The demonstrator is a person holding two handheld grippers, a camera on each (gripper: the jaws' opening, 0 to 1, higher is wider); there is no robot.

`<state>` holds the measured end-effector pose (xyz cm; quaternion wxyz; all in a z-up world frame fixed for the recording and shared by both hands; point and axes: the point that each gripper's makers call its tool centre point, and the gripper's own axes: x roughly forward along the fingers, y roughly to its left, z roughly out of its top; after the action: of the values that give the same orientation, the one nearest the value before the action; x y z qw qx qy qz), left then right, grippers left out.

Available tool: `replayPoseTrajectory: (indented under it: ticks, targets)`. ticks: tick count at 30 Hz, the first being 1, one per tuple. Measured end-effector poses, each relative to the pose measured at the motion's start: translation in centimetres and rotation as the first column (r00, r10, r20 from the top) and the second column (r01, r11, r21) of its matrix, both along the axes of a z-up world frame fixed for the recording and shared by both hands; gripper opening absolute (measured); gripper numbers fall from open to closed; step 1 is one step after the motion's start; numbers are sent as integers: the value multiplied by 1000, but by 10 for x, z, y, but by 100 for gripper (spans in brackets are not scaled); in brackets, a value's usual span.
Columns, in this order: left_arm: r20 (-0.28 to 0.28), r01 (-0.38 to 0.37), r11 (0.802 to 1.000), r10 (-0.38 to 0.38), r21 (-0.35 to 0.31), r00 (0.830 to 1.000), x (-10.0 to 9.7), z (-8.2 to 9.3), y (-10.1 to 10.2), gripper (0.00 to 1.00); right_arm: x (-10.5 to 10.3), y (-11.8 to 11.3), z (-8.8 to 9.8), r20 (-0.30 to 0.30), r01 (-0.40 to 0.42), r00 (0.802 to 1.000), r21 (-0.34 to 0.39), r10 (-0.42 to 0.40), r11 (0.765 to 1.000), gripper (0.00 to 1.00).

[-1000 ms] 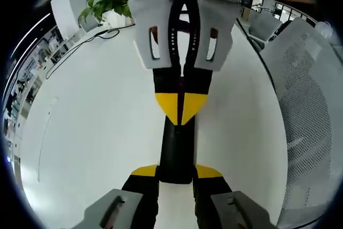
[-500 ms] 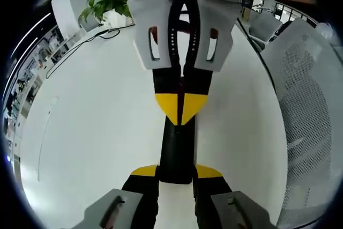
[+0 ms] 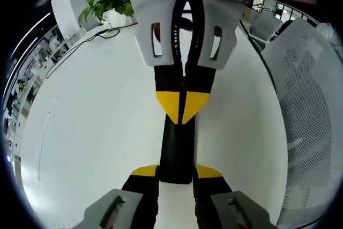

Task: Press the specified remote control buttons in sequence, fully releasing each button before pressing the next.

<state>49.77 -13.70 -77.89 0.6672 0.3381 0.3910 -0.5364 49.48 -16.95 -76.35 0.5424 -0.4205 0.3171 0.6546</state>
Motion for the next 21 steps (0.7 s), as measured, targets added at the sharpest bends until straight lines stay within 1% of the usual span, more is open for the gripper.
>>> replayPoseTrajectory:
  ticks: [1, 6, 12, 21]
  targets:
    - [0, 0, 1000, 0, 0, 1000, 0, 0, 0, 23, 0, 1, 3, -7, 7, 1000, 12, -6, 1000, 0]
    - [-1, 2, 1000, -2, 1, 1000, -1, 0, 0, 23, 4, 1, 15, 15, 12, 1000, 30, -12, 999, 0]
    - [-1, 3, 1000, -3, 4, 1000, 0, 0, 0, 23, 5, 4, 24, 29, 13, 999, 51, -15, 999, 0]
    - [0, 1, 1000, -1, 6, 1000, 0, 0, 1, 23, 3, 5, 38, 53, -3, 999, 57, 0, 998, 0]
